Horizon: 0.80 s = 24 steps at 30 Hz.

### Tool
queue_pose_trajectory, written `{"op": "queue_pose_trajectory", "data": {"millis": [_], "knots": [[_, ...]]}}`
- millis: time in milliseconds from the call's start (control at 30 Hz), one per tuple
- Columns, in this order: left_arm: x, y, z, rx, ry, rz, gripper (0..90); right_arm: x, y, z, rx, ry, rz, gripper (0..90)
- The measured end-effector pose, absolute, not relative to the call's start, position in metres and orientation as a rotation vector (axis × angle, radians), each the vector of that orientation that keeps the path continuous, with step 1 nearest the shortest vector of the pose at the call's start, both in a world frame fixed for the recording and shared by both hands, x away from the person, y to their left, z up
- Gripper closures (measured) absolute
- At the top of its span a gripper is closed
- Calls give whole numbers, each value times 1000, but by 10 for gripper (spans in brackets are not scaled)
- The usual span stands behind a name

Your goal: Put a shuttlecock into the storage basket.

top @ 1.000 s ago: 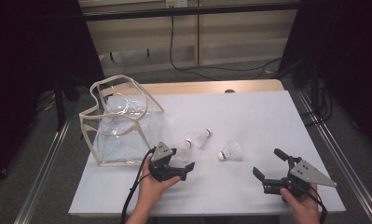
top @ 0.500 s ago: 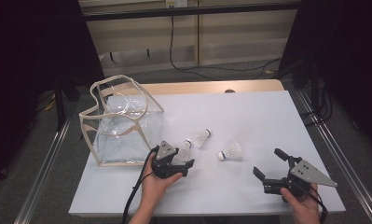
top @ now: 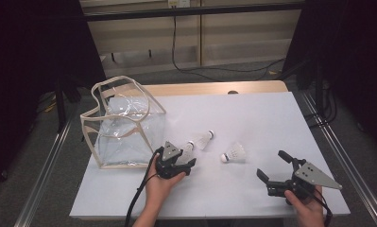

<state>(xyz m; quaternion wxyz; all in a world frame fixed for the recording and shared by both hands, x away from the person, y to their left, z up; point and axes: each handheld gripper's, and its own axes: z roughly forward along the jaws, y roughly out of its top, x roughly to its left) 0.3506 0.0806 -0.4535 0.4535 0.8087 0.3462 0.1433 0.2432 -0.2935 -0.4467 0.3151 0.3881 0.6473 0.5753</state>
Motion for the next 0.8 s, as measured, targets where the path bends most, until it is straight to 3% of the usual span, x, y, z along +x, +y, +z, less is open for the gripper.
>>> {"op": "queue_pose_trajectory", "data": {"millis": [800], "knots": [[358, 72, -455, 2017, 934, 370, 503, 243, -294, -446, 1018, 1704, 1520, 6]]}}
